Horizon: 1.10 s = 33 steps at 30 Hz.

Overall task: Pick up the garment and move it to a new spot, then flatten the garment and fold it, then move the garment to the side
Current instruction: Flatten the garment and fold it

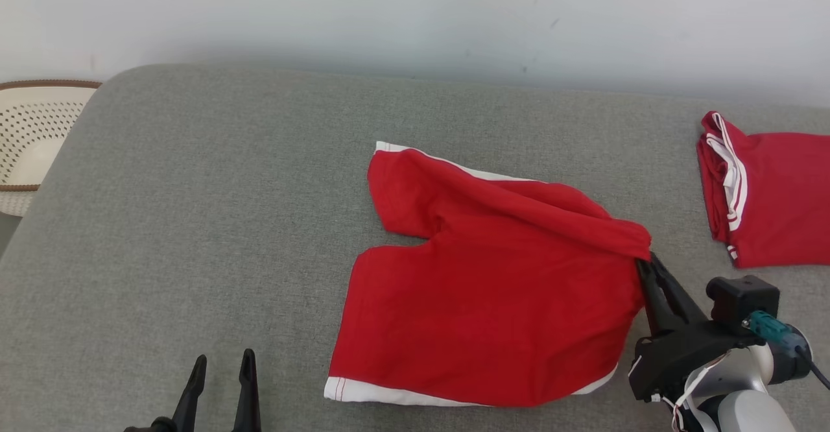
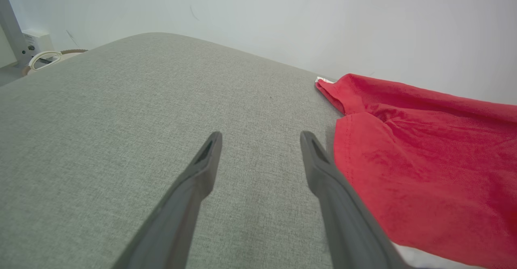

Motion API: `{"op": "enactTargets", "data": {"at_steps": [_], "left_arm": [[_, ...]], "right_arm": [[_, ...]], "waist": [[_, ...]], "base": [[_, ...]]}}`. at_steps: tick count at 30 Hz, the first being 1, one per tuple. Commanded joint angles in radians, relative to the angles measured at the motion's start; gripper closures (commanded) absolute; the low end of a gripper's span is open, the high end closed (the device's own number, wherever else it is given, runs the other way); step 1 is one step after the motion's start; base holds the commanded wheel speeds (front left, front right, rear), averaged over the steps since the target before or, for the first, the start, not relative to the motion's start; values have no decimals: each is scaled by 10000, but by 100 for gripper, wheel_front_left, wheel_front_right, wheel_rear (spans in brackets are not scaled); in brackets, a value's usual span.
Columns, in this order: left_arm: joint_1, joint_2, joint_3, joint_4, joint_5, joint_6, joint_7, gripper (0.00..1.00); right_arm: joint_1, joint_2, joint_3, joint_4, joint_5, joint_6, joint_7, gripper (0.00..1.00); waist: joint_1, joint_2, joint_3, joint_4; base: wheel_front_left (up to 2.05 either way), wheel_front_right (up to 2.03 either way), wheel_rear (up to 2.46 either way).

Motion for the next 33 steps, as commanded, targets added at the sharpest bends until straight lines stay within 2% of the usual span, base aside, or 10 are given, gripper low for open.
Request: {"op": "enactTargets", "data": {"at_steps": [1,5,9,15,22,23,24,29,33], "left_arm": [[5,10,5,57,-128,-27,-45,0],[-33,8,-15,85,-137,-48,-45,0],[-66,8,-95,132,-148,-74,-45,0],[-80,8,-240,180,-161,-102,-45,0],[-87,8,-255,277,-112,-158,-45,0],[-87,8,-252,285,-90,-141,-45,0],[-92,8,-257,288,-66,-139,-45,0],[83,8,-181,265,17,-133,-45,0],[189,7,-124,258,71,-182,-46,0]], "right_arm": [[104,63,-106,-252,-84,-7,75,100],[37,157,-70,-785,-360,-7,517,100],[-374,188,171,-582,-564,-7,766,100],[-1075,255,438,645,-575,-7,630,100],[-1796,378,604,2508,-344,-7,-212,100],[-1860,384,646,2729,-367,-7,-319,69],[-1938,412,699,2893,-341,-7,-469,0],[-1908,341,735,3273,-135,-7,-1063,0],[-1484,157,615,2911,127,-7,-1470,0]], "waist": [[0,0,-24,52],[0,0,-61,173],[0,0,-97,342],[0,0,-95,600],[0,0,-150,692],[0,0,-166,698],[0,0,-182,701],[0,0,-321,577],[0,0,-448,389]], "base": [[0,0,0],[0,0,0],[0,0,0],[0,0,0],[0,0,0],[0,0,0],[0,0,0],[0,0,0],[0,0,0]]}}
